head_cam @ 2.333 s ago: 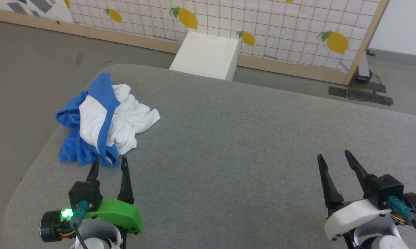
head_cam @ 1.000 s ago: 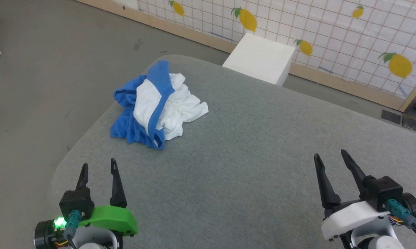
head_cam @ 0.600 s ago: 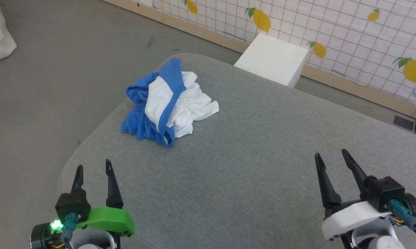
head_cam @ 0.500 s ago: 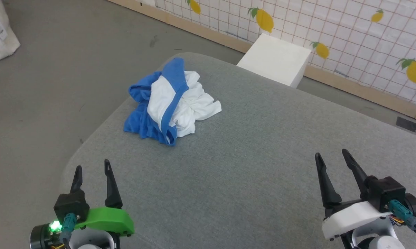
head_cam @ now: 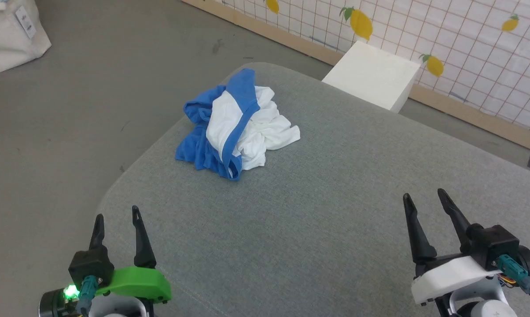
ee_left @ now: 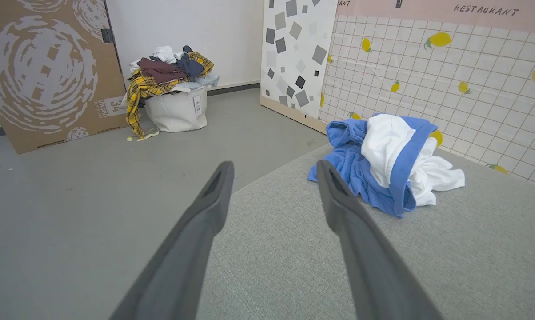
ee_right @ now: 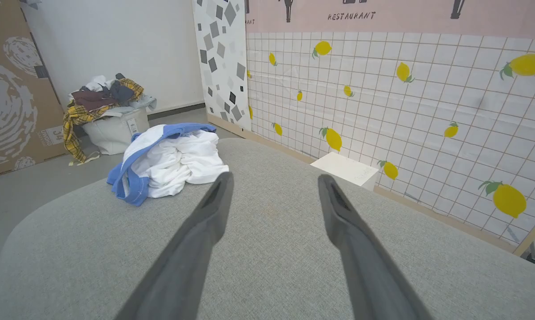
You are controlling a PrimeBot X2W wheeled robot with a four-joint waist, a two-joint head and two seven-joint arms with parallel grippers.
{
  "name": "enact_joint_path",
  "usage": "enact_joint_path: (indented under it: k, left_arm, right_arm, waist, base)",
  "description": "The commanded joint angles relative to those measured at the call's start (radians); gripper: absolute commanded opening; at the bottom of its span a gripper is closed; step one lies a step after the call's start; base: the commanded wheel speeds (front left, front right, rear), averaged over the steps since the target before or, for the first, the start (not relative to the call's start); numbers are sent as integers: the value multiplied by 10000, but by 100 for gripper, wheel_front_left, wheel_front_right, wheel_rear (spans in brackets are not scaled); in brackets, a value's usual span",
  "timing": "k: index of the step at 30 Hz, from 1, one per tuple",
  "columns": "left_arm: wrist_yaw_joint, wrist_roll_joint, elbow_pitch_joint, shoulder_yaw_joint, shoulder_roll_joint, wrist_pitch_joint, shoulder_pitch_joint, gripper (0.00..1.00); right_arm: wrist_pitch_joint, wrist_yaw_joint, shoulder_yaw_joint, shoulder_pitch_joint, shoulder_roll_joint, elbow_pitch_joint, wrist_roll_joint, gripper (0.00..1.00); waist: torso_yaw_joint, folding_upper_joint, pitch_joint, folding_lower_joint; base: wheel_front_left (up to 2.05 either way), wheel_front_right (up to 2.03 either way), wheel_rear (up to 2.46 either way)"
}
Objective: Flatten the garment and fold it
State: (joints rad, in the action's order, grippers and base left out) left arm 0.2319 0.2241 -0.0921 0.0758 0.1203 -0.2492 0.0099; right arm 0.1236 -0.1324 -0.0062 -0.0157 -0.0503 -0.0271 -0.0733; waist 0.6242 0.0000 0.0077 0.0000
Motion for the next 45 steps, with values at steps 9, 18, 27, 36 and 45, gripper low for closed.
enact_joint_path:
  k: [9,18,27,36,45]
  left_arm:
    - [-434,381,-152,231,123,66,-594,100]
    - [-1924,1711,-1540,-180,886,1426,-4341,100]
    - [-3014,3199,-3315,-877,2340,4029,-7531,100]
    - [-2897,4548,-4450,-1520,3426,7235,-7828,100]
    - [-1848,5146,-4679,-1494,3519,10060,-6282,100]
  right_arm:
    - [-97,17,-78,319,1,216,105,100]
    - [-602,17,354,1454,1,864,828,100]
    - [-521,17,574,2515,1,997,1191,100]
    - [-45,17,648,2959,1,851,951,100]
    - [299,17,498,3025,1,424,751,100]
  waist:
    - [85,0,619,0]
    - [-1577,0,3099,0]
    - [-3516,0,5539,0]
    - [-4698,0,6473,0]
    - [-4942,0,6136,0]
  base:
    - [0,0,0]
    - [0,0,0]
    - [0,0,0]
    - [0,0,0]
    - [0,0,0]
